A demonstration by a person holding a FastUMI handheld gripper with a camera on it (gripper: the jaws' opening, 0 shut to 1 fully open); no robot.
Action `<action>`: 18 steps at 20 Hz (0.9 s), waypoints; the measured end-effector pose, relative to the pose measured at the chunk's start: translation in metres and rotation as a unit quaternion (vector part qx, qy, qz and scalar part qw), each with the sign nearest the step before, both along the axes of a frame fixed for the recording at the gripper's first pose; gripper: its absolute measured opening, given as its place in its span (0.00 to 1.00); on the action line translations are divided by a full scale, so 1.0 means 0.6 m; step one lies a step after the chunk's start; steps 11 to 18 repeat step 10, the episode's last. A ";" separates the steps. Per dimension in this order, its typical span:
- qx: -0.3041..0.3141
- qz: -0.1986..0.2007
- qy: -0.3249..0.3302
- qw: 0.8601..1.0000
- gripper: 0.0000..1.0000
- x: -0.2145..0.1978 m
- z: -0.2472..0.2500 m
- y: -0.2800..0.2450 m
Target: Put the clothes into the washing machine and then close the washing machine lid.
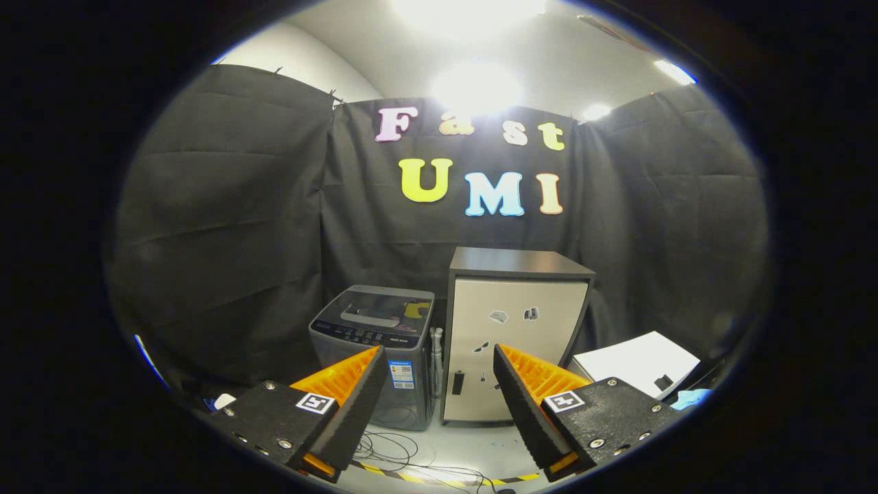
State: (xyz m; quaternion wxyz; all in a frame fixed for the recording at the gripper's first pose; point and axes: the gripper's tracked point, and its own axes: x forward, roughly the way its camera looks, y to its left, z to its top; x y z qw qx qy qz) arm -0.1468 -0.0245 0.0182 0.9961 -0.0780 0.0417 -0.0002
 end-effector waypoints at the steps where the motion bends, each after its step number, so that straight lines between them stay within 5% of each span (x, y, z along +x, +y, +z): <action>1: 0.002 0.000 -0.003 1.000 0.95 -0.008 0.001 0.008; 18: 0.005 -0.003 -0.011 1.000 0.95 -0.047 -0.004 0.049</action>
